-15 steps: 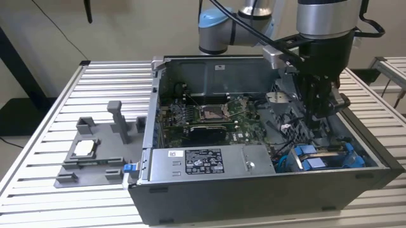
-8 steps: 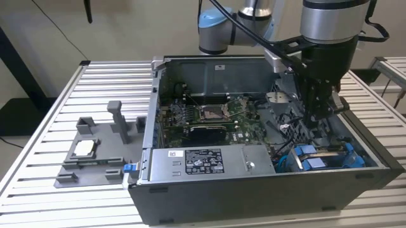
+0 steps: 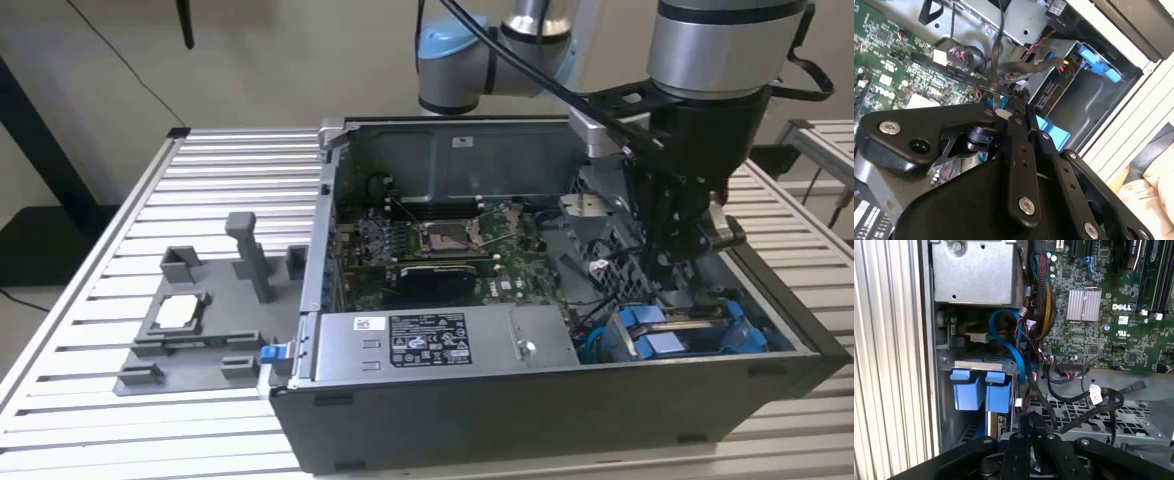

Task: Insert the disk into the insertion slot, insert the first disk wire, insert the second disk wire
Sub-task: 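Insert the second disk wire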

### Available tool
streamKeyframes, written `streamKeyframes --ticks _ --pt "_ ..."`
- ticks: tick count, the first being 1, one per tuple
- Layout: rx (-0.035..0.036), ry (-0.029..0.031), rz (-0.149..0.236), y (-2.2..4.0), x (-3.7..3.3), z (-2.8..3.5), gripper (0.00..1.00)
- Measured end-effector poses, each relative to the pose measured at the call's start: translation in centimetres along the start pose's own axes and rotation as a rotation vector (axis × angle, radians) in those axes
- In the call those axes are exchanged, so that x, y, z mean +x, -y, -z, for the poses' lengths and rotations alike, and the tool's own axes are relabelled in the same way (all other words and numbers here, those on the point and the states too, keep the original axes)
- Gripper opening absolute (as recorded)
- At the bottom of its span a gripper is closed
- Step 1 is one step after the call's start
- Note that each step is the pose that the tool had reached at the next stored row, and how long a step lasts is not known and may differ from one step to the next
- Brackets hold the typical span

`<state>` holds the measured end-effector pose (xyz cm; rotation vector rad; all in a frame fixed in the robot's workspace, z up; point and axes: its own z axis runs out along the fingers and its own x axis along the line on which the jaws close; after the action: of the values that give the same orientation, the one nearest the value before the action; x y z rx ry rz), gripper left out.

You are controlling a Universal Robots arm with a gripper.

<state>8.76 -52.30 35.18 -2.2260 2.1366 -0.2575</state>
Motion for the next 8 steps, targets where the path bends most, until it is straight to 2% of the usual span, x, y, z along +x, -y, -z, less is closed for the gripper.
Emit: streamKeyframes --ticks 5,6,8 --pt "-0.0319 0.0017 0.003 1.16 0.62 -0.25 0.16" --pt "-0.0408 0.0021 0.003 1.32 0.75 -0.28 0.16" --pt "-0.0630 0.0032 0.005 1.55 1.01 -0.34 0.16"
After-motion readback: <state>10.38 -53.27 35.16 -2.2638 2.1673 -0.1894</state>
